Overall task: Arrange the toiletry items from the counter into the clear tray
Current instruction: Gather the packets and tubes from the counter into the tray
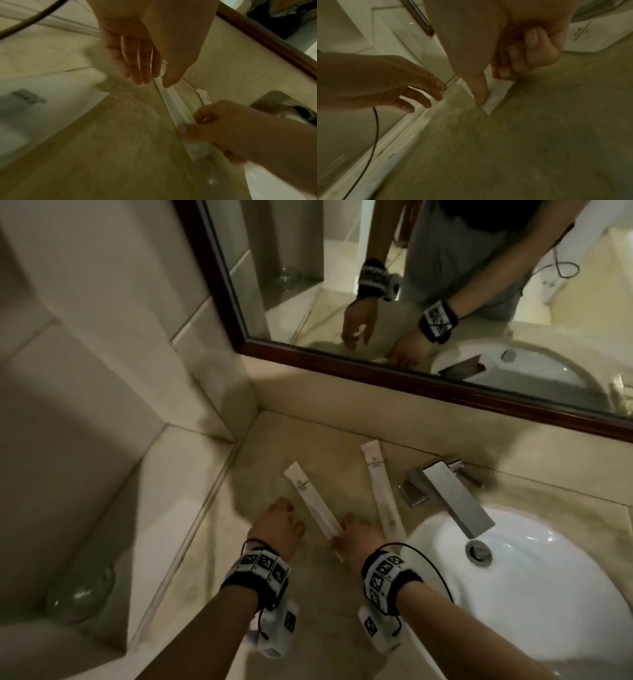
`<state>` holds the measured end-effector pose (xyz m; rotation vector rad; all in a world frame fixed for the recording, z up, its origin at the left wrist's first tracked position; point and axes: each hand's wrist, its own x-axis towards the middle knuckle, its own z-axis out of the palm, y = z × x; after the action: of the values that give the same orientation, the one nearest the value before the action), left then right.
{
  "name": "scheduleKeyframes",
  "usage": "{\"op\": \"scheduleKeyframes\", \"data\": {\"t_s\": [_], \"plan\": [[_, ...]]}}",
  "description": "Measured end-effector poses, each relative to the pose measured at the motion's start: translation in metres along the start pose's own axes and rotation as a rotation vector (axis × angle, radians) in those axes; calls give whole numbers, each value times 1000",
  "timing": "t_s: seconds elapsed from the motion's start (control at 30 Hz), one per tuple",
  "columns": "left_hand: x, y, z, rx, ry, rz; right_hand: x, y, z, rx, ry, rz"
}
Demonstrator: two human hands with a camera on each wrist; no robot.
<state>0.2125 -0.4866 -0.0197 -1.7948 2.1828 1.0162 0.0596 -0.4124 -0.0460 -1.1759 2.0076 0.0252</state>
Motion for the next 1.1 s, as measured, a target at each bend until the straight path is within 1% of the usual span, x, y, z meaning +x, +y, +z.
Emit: {"op": "scheduleKeyframes", "data": {"t_s": [0.1, 0.23, 0.3, 0.4, 0.5, 0.57, 0.7, 0.8, 0.9, 1.0, 1.1], "plan": [[30, 0, -11, -173, 26, -86, 10, 8, 2, 30, -12, -33], [49, 3, -13, -413, 50, -153, 8, 23, 1, 54, -8, -97], [54, 2, -9, -495, 48, -150, 0, 34, 1, 72, -15, -124], [49, 3, -2, -492, 4, -88, -22, 53, -2, 100, 36, -179], [27, 11, 3, -528, -10, -12, -49, 80, -8, 119, 99, -216], [3, 25, 10, -567, -41, 20, -70, 107, -8, 184, 128, -188], [-45, 55, 42, -488, -61, 123, -124, 168, -3, 516, 114, -79], [-83, 84, 75, -518, -123, 157, -172, 217, -1, 809, 87, -45], [-121, 118, 109, -553, -204, 192, -214, 276, 8, 1055, 80, 36], [-153, 154, 148, -550, -299, 227, -252, 333, 13, 1197, 139, 113], [-187, 192, 196, -510, -363, 249, -294, 392, 10, 1226, 275, 208]]}}
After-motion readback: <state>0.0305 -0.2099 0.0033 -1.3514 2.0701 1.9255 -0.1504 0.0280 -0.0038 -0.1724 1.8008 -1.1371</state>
